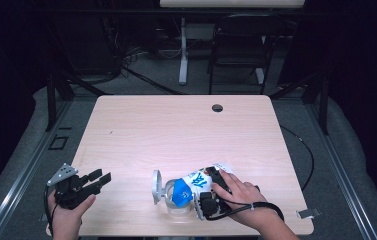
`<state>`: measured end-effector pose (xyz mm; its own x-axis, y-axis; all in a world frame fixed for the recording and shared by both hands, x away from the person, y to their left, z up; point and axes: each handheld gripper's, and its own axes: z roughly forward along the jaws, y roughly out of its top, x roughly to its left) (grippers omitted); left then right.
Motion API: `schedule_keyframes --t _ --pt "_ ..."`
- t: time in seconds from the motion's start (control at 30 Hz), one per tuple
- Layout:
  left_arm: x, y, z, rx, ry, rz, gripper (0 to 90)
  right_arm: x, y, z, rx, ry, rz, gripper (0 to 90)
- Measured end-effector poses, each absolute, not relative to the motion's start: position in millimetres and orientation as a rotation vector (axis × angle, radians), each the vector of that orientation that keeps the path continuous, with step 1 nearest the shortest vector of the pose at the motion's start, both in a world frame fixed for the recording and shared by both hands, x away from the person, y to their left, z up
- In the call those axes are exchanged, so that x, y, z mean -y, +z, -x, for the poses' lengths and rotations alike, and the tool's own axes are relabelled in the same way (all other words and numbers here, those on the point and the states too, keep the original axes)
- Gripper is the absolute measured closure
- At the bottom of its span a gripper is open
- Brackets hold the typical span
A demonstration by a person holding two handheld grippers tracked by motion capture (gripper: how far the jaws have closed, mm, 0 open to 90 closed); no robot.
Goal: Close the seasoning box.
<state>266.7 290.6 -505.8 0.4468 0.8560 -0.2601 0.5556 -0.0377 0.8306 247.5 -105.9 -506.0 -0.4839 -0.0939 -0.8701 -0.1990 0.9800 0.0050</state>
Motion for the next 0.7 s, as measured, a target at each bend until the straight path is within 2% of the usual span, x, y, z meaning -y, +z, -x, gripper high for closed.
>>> schedule_keyframes --t 0.7 --pt "-292.2 -505.8 -266.6 -1.230 0.380 -1.717 55.0 103.9 -505.0 -247.0 -2.064 0.088 0.227 45.4"
